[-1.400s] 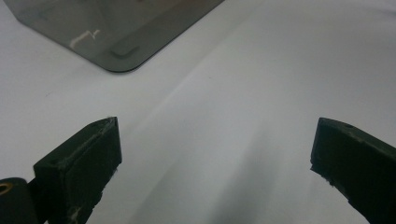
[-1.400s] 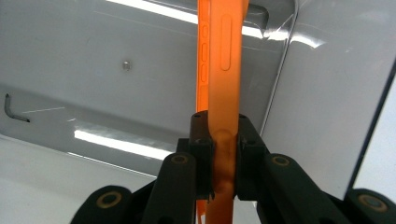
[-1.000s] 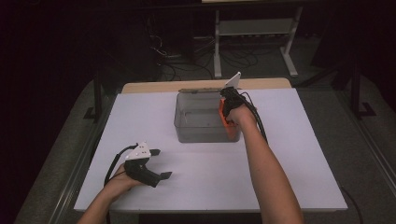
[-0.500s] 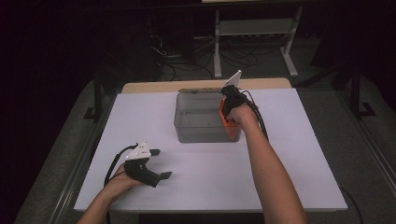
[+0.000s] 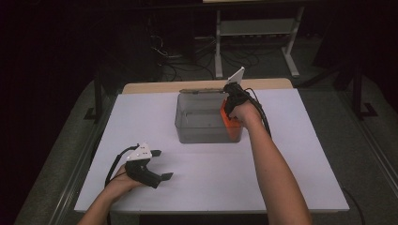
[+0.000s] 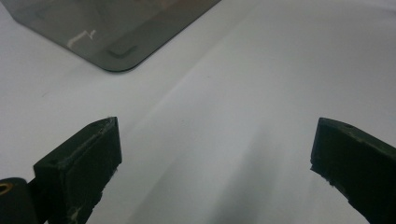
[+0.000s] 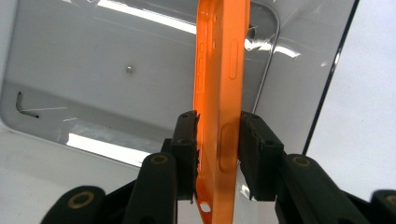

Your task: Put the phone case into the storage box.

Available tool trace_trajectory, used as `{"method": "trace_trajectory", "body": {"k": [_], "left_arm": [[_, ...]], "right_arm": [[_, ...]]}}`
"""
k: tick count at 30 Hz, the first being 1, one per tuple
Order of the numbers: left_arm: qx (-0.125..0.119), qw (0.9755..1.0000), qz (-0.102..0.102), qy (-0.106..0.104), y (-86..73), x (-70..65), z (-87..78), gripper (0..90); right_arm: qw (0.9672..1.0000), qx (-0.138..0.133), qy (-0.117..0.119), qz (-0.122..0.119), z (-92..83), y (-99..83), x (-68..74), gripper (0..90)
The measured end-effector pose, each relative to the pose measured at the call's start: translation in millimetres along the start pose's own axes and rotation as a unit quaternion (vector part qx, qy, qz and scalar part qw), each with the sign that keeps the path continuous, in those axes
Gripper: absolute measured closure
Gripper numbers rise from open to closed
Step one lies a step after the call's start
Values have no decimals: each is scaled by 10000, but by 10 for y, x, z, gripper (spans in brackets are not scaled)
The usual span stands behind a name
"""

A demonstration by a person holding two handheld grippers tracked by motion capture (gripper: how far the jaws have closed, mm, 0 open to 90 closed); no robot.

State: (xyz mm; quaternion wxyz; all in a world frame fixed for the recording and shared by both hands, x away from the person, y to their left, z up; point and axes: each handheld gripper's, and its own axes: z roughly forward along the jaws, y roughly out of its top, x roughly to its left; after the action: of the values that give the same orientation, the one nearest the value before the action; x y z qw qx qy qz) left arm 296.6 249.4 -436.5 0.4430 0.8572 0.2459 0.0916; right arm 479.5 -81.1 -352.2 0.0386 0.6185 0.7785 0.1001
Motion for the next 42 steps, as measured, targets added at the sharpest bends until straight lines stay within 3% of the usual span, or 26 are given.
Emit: {"method": "trace_trajectory", "body": {"k": [22,35,42], "left_arm": [[-1,10000,-4,-12,2,-2,-1,15],[18,10000,6,-30,3,-1,2,15],[24,10000,-15,-47,1,-3,11,15]], "right_arm": [[9999,-142,-63,-59,-128,2,-14,647],[9988,-341,-32,-354,-357,9,87,615],[9975,-466,16,-524,-433,-9,79,521]]}}
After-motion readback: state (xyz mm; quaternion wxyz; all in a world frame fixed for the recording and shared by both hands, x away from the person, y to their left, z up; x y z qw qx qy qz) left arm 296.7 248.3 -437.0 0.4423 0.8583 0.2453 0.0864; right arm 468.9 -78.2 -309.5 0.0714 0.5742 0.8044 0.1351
